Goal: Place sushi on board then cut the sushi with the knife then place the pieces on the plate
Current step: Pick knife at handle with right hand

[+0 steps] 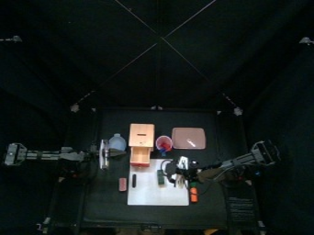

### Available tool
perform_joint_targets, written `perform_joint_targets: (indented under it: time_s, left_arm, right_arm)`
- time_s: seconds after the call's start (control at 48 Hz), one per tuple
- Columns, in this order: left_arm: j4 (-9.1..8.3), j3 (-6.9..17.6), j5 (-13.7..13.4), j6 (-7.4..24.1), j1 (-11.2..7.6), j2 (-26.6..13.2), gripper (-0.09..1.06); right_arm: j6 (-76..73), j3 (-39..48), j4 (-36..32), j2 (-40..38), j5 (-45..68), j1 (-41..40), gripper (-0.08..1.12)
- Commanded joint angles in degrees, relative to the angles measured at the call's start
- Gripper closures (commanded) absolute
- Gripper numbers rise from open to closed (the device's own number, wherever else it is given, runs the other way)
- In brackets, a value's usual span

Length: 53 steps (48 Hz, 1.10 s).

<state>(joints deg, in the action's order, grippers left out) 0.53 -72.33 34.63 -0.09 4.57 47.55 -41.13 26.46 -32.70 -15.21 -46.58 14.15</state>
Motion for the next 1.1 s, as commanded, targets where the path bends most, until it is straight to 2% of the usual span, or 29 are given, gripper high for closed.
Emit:
perform_joint_targets:
  time_s: [0.021,0.208,0.438,0.583,0.667,0.771,1.104]
  left_arm:
    - [0.26,0.62,0.44,0.00,0.00,-0.18,0.87]
    - [0.70,0.53,0.35,0.00,0.26,-0.18,0.87]
    - [1.58,0.00,0.26,0.35,1.32,-0.18,0.87]
    - [1.58,-0.26,0.18,0.35,2.20,-0.18,0.87]
    - [1.58,-0.53,0.18,0.35,2.29,-0.18,0.87]
    - [1.58,-0.79,0.18,0.35,2.29,-0.18,0.87]
    - [1.58,-1.14,0.18,0.35,3.34,-0.18,0.87]
  right_arm:
    - [0.35,2.90,-1.14,-5.45,2.20,-3.78,0.00]
    - [5.80,5.36,-0.26,-10.20,2.37,-10.72,0.00]
    - [22.50,3.16,10.11,-6.86,2.81,-17.84,0.00]
    - [34.28,1.05,18.46,-3.69,4.48,-21.80,0.00]
    - [38.23,0.44,20.92,-2.37,5.27,-23.47,0.00]
    - [40.52,-0.09,22.76,-0.79,5.98,-25.40,0.00]
    - [40.34,-1.14,22.15,4.57,7.73,-26.02,0.00]
